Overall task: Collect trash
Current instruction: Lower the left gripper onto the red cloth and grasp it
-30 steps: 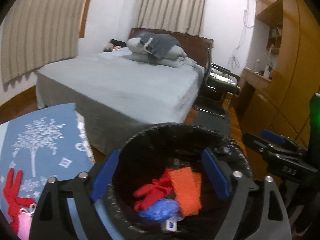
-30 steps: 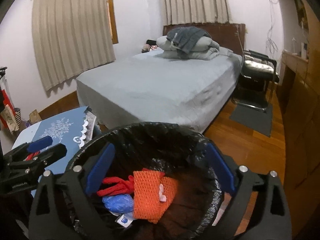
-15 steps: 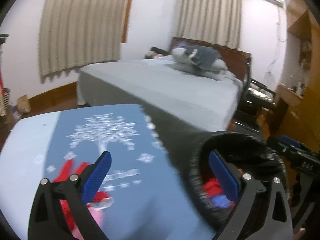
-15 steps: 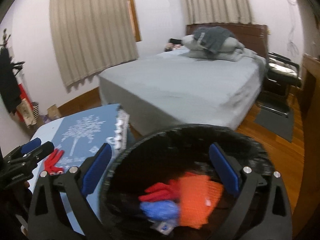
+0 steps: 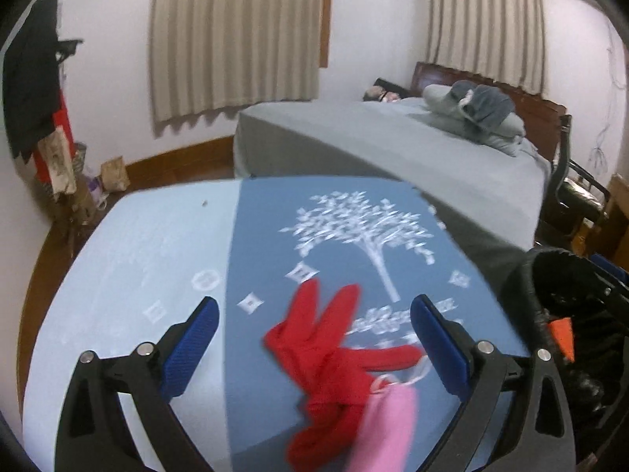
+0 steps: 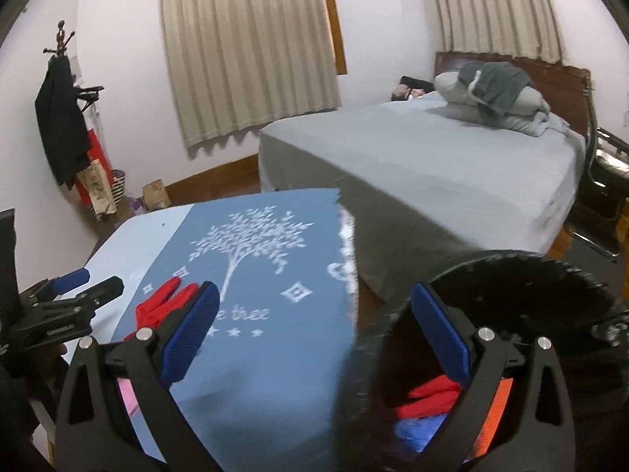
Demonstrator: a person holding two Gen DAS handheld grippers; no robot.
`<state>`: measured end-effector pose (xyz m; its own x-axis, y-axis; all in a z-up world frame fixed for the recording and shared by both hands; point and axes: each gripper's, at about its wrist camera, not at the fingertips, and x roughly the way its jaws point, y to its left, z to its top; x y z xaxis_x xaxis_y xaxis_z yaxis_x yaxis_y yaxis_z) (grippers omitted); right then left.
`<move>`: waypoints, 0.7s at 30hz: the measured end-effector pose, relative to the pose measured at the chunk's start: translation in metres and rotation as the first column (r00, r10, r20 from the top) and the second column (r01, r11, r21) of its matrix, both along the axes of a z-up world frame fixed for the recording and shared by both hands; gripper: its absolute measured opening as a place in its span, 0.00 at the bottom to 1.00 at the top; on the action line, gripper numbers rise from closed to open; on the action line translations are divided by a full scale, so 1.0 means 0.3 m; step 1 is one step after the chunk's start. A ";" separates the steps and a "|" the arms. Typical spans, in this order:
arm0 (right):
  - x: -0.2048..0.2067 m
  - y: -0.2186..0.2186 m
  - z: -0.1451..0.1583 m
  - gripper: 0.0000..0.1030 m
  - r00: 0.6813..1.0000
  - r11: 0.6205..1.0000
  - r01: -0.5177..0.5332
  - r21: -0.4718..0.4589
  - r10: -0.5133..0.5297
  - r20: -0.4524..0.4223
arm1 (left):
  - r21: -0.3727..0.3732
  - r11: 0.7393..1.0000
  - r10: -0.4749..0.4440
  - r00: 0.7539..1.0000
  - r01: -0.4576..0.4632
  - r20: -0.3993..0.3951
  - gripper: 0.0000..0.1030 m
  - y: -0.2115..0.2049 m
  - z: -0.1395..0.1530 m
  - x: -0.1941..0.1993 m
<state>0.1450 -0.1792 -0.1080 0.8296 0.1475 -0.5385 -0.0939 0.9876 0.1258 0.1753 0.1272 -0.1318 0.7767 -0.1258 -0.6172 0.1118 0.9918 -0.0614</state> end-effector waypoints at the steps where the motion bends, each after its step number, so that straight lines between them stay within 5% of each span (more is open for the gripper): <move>1: 0.006 0.022 -0.007 0.93 1.000 1.000 -0.010 -0.001 0.010 -0.003 | -0.007 1.000 0.006 1.000 -0.006 -0.010 0.93 0.015 -0.014 0.005; 16: 0.047 0.130 -0.057 0.93 0.997 0.997 -0.066 -0.043 0.064 -0.048 | -0.069 0.998 -0.016 0.988 0.006 -0.153 0.64 0.034 -0.187 0.031; 19: 0.052 0.140 -0.066 0.93 0.996 0.996 -0.075 -0.048 0.073 -0.058 | -0.094 0.995 -0.041 0.983 0.024 -0.180 0.49 0.032 -0.201 0.039; 21: 0.053 0.147 -0.071 0.93 0.995 0.996 -0.080 -0.048 0.077 -0.064 | -0.114 0.992 -0.068 0.980 0.047 -0.188 0.30 0.028 -0.205 0.041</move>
<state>0.1609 -0.1350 -0.1294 0.7815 0.1821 -0.5967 -0.1652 0.9827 0.0835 0.1877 0.1355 -0.1932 0.6352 -0.2415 -0.7336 0.1446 0.9702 -0.1942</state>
